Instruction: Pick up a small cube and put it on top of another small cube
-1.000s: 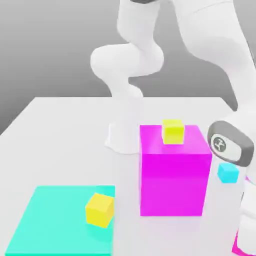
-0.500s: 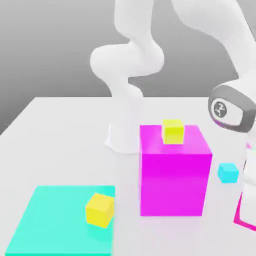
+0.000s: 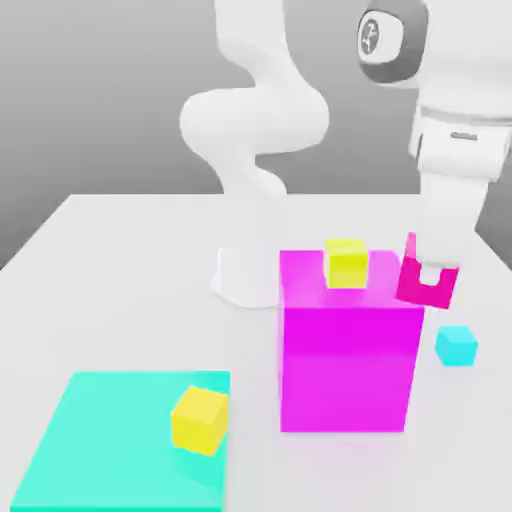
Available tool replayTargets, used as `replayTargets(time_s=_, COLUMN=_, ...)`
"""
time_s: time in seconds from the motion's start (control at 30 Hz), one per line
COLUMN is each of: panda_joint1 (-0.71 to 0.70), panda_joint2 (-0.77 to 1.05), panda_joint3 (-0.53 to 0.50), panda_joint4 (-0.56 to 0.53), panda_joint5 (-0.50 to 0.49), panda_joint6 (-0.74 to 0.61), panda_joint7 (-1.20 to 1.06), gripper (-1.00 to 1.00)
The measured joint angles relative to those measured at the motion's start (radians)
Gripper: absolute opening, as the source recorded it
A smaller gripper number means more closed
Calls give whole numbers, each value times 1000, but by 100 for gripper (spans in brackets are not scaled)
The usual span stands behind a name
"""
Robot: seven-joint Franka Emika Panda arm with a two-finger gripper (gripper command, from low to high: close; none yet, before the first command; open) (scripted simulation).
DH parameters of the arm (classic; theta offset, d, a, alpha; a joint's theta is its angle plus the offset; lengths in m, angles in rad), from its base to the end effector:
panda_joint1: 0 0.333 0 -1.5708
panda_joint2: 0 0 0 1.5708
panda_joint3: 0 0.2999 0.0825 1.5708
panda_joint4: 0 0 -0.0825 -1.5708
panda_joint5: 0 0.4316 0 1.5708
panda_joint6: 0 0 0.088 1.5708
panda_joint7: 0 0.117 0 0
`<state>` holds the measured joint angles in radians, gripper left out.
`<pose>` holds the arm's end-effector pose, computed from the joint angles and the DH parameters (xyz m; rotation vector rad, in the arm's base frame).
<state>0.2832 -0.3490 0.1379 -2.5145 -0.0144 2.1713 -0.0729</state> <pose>0.4281 0.1877 0.3517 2.9903 0.7540 0.0193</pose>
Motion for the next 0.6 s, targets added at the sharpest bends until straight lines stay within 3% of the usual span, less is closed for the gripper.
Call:
replayTargets(time_s=0.33, panda_joint1=36, panda_joint2=-344, panda_joint3=-102, panda_joint4=-148, panda_joint5=34, panda_joint6=-202, panda_joint7=-243, gripper=-100)
replayTargets(time_s=0.47, panda_joint1=35, panda_joint2=-323, panda_joint3=-103, panda_joint4=-250, panda_joint5=41, panda_joint6=-80, panda_joint7=-266, gripper=-100)
replayTargets(time_s=0.5, panda_joint1=35, panda_joint2=-312, panda_joint3=-103, panda_joint4=-272, panda_joint5=42, panda_joint6=-48, panda_joint7=-268, gripper=100)
replayTargets(time_s=0.6, panda_joint1=35, panda_joint2=-312, panda_joint3=-103, panda_joint4=-272, panda_joint5=42, panda_joint6=-48, panda_joint7=-268, gripper=100)
